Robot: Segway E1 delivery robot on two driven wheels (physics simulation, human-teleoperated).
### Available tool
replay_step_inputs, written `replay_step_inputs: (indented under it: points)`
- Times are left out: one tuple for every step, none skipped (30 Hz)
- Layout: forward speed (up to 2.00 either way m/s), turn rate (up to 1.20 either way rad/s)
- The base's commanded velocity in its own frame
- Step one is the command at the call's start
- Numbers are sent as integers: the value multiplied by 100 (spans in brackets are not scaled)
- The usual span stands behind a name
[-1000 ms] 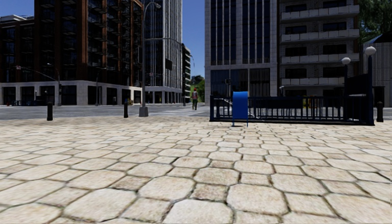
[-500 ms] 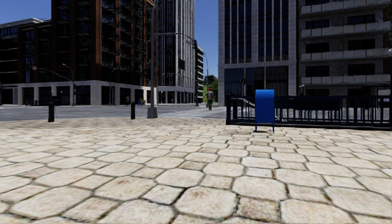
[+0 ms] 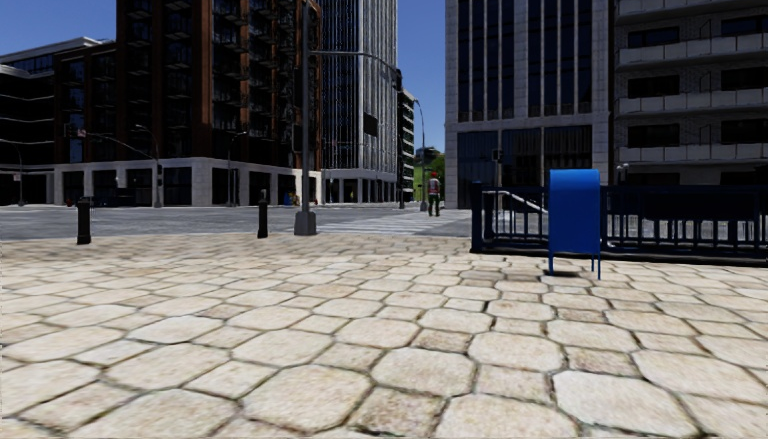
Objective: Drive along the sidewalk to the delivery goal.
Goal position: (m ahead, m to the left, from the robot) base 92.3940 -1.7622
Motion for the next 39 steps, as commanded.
replay_step_inputs:
  points:
    - [200, 0]
    - [200, 0]
    - [200, 0]
    - [200, 0]
    - [200, 0]
    - [200, 0]
    - [200, 0]
    - [200, 0]
    - [200, 0]
    - [200, 0]
    - [200, 0]
    - [200, 0]
    - [200, 0]
    - [200, 0]
    - [200, 0]
    - [200, 0]
    - [200, 0]
    - [200, 0]
    - [200, 0]
    - [200, 0]
    - [200, 0]
    - [200, 0]
    - [200, 0]
    - [200, 0]
    - [200, 0]
    - [200, 0]
    - [200, 0]
    - [200, 0]
    - [200, 0]
    - [200, 0]
    - [200, 0]
    - [200, 0]
    - [200, 0]
    - [200, 0]
    - [200, 0]
    - [200, 0]
    - [200, 0]
    - [200, 0]
    - [200, 0]
